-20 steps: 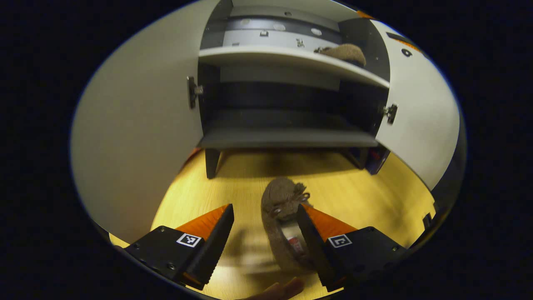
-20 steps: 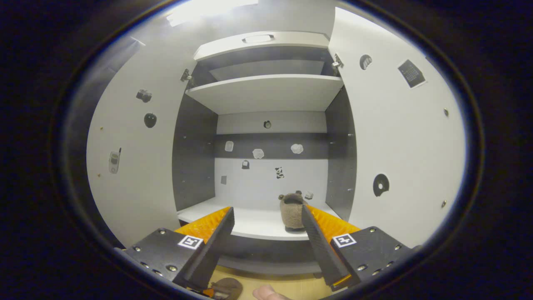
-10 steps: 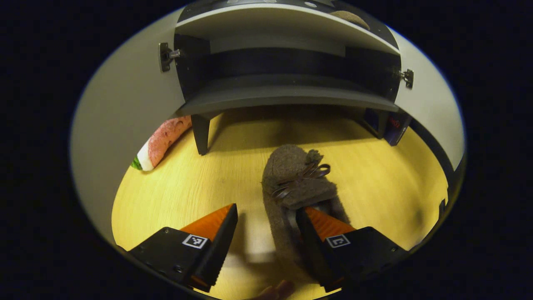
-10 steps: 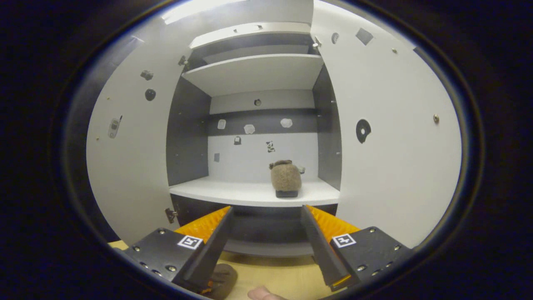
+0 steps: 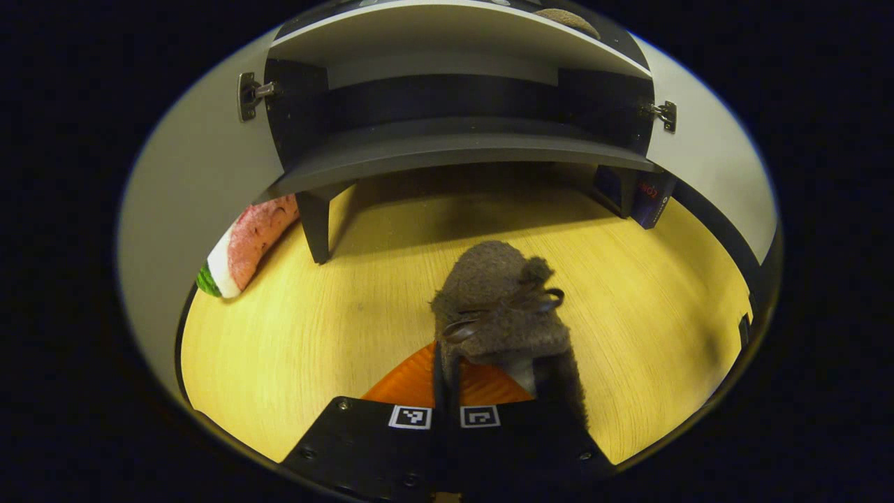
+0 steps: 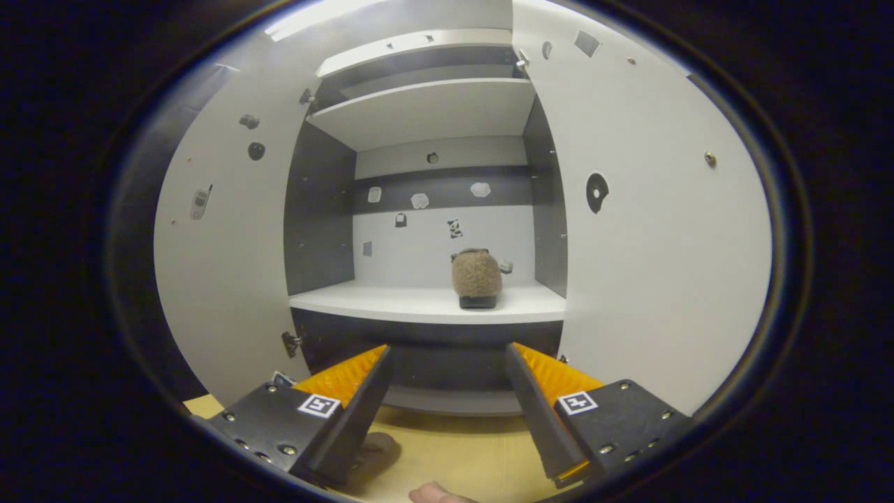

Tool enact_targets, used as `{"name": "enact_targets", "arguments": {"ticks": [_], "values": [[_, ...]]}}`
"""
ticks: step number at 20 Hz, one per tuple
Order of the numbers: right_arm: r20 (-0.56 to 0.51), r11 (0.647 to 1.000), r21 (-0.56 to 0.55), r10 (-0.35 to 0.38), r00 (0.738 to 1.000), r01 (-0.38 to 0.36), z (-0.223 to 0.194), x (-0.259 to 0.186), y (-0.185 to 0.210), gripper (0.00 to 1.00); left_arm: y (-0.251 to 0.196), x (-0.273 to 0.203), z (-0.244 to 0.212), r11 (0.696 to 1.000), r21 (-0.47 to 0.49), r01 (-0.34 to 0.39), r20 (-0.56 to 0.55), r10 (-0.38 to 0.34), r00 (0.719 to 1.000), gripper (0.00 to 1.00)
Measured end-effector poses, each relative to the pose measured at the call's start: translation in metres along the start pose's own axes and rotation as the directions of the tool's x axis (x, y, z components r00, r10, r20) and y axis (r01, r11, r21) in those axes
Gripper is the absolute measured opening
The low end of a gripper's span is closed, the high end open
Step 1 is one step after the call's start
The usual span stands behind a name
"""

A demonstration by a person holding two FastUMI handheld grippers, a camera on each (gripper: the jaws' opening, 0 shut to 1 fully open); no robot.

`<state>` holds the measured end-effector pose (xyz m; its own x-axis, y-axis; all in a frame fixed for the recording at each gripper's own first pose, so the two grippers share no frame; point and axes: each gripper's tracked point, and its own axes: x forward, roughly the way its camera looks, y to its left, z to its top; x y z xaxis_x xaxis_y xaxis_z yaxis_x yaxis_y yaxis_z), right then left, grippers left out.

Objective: Grab one shoe with the right hand and put it into the shoe cabinet, grab the other shoe with the left hand and put it into the shoe cabinet; then close the right door with the right hand and the left door with the left hand.

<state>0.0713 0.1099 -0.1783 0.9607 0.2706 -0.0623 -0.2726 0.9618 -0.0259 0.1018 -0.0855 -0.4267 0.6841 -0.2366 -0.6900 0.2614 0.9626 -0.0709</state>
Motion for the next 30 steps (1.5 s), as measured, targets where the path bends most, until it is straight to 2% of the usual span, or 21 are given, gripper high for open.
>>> {"name": "enact_targets", "arguments": {"ticks": [2, 5, 12, 15, 19, 21, 23, 24, 27, 30], "values": [[-0.002, 1.000, -0.009, -0.009, 1.000, 0.009, -0.003, -0.005, -0.004, 0.97, 0.003, -0.018, 0.021, 0.999, 0.018, -0.034, 0.078, 0.032, 0.996, 0.01], [0.011, 0.999, -0.012, -0.031, 0.999, 0.031, -0.001, -0.009, -0.011, 0.97, 0.004, -0.055, 0.063, 0.999, 0.014, -0.045, 0.205, 0.042, 0.978, 0.01], [0.046, 0.998, -0.015, -0.057, 0.997, 0.058, -0.013, -0.022, -0.014, 0.96, 0.003, -0.117, 0.159, 0.999, -0.031, -0.014, 0.423, 0.026, 0.906, 0.01], [0.050, 0.999, 0.020, -0.041, 0.998, 0.040, -0.021, -0.030, -0.007, 0.98, -0.004, -0.138, 0.202, 1.000, -0.004, -0.017, 0.520, 0.017, 0.854, 0.01], [0.078, 0.999, 0.023, -0.051, 0.996, 0.049, -0.016, -0.034, -0.018, 0.98, -0.005, -0.171, 0.264, 0.999, -0.048, -0.012, 0.621, 0.039, 0.783, 0.00], [0.087, 0.998, 0.047, -0.032, 0.996, 0.028, -0.013, -0.036, -0.016, 0.98, 0.001, -0.185, 0.299, 0.997, -0.067, -0.027, 0.670, 0.065, 0.739, 0.02], [0.099, 0.998, 0.059, -0.020, 0.995, 0.015, -0.007, -0.036, -0.018, 0.98, 0.003, -0.200, 0.339, 0.997, -0.071, -0.042, 0.731, 0.080, 0.678, 0.00], [0.106, 0.998, 0.056, -0.019, 0.994, 0.013, -0.005, -0.035, -0.021, 0.98, 0.004, -0.205, 0.356, 0.995, -0.079, -0.056, 0.747, 0.096, 0.657, 0.00], [0.123, 0.998, 0.059, -0.016, 0.992, 0.008, 0.008, -0.035, -0.031, 0.97, 0.005, -0.212, 0.399, 0.992, -0.103, -0.069, 0.786, 0.124, 0.605, 0.00], [0.123, 0.997, 0.075, -0.004, 0.992, -0.005, 0.011, -0.035, -0.037, 0.96, 0.010, -0.212, 0.439, 0.990, -0.125, -0.070, 0.813, 0.143, 0.564, 0.00]]}}
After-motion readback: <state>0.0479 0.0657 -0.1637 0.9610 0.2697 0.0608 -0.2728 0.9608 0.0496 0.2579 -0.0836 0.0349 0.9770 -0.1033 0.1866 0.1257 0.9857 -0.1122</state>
